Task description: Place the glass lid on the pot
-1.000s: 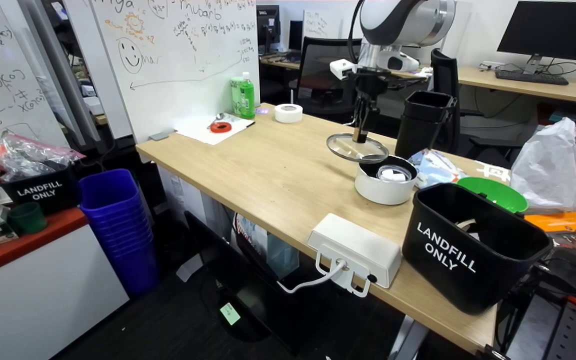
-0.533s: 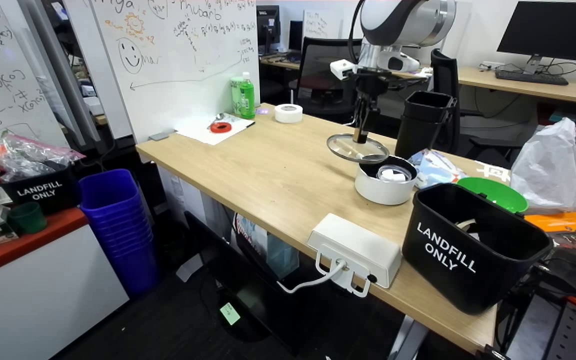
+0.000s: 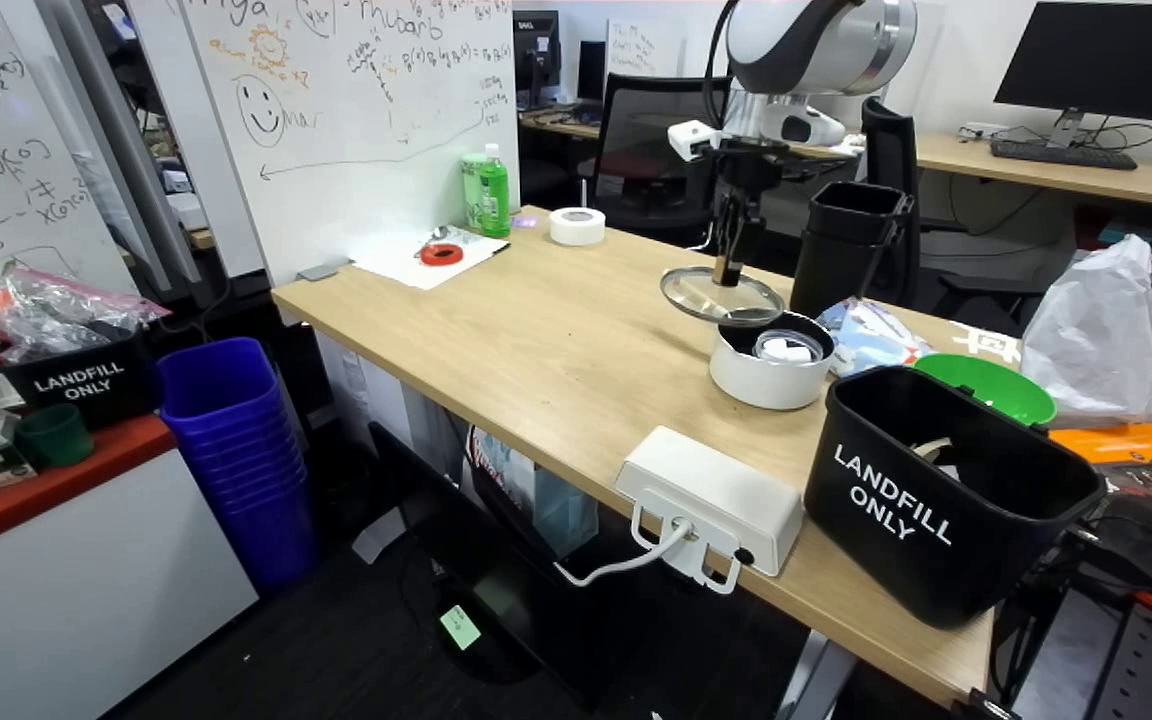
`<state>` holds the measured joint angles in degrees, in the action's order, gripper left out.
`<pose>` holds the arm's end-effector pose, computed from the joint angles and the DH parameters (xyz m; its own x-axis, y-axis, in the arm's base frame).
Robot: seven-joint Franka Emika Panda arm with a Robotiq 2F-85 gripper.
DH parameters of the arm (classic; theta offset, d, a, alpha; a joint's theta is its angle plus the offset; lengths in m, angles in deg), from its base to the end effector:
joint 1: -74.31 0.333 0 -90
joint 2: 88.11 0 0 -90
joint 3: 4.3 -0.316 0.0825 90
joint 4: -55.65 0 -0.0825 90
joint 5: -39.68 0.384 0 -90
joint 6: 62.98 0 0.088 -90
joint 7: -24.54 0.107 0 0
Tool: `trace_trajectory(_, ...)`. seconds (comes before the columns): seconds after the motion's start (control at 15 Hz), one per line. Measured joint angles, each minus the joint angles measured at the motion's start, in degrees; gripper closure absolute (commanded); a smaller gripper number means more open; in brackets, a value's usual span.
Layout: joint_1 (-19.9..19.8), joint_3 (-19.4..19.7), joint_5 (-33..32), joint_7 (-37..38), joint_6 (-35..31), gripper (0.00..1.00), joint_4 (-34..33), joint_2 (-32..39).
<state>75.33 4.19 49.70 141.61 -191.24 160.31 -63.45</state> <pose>0.6386 -0.0719 0.3004 -0.6435 -0.7631 -0.0592 -0.7654 0.6418 0.0471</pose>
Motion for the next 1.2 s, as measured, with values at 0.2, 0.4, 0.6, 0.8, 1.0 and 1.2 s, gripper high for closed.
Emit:
trace_trajectory(0.2, -0.6, 0.8, 0.0, 0.0, -1.0, 0.84, 1.0, -0.4)
trace_trajectory(0.4, -1.7, 1.0, 0.1, 0.0, -2.1, 0.84, 2.0, -0.7)
trace_trajectory(0.6, -2.9, 1.4, 0.2, 0.0, -3.0, 0.84, 3.7, -1.6)
trace_trajectory(0.8, -4.3, 2.0, 0.3, 0.2, -3.3, 0.84, 4.8, -1.9)
trace_trajectory(1.0, -4.9, 2.2, 0.4, 0.3, -3.3, 0.84, 5.8, -1.9)
trace_trajectory(1.2, -4.7, 2.2, 0.4, 0.3, -3.3, 0.84, 7.1, -1.9)
